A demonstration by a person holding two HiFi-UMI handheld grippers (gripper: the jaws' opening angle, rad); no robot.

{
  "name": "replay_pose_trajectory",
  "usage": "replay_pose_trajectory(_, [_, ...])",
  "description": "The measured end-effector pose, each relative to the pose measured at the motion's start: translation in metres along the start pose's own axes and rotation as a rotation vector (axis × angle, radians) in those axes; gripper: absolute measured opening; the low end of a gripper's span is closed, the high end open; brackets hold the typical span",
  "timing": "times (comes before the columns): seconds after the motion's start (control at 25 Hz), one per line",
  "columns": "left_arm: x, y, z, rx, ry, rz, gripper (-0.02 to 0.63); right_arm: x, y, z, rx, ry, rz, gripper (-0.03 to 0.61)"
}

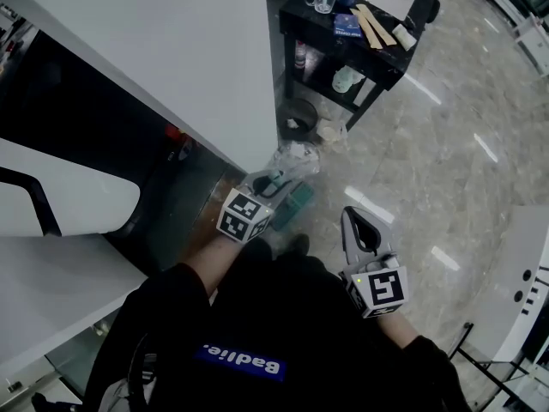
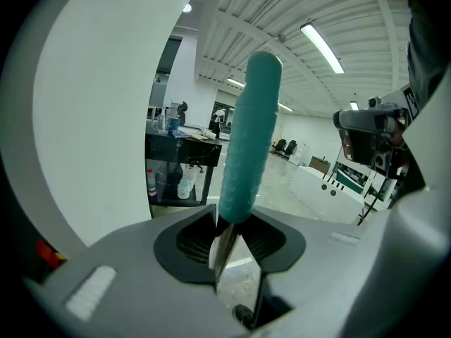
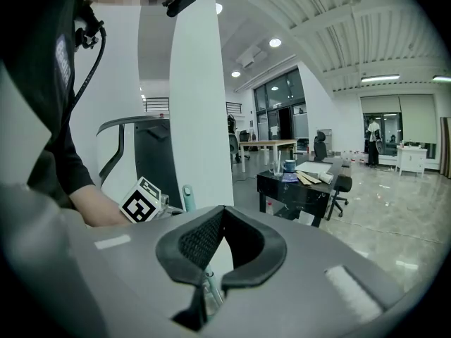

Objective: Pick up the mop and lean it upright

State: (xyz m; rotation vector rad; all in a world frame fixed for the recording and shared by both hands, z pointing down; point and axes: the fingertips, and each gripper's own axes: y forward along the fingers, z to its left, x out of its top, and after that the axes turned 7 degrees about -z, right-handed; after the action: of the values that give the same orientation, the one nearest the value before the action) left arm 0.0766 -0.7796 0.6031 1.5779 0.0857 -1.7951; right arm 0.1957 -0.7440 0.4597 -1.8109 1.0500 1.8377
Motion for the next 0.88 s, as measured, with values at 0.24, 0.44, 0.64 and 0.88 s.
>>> replay_pose_trajectory(0.24, [-0.009,0.002,0.009,-0.017,-0.003,0.013,0.127,-0.003,0.006,0.004,-0.004,-0.014,0.011,0.005])
replay_pose_trajectory(0.44, [-0.008,0.002,0.022,-0.009,-0.020,-0.005,0.129,-0.007,0.010,0.006,-0.008,-0.007,0.031,0.005])
replay_pose_trajectory(0.64, [-0.007,0.002,0.034,0.013,-0.042,-0.017,0.130,-0.003,0.017,0.012,-0.007,0.001,0.028,0.006])
replay_pose_trajectory(0.88, [-0.005,0.004,0.048,0.046,-0.097,-0.023,0.138,0.005,0.021,0.014,-0.004,-0.002,0.015,0.006])
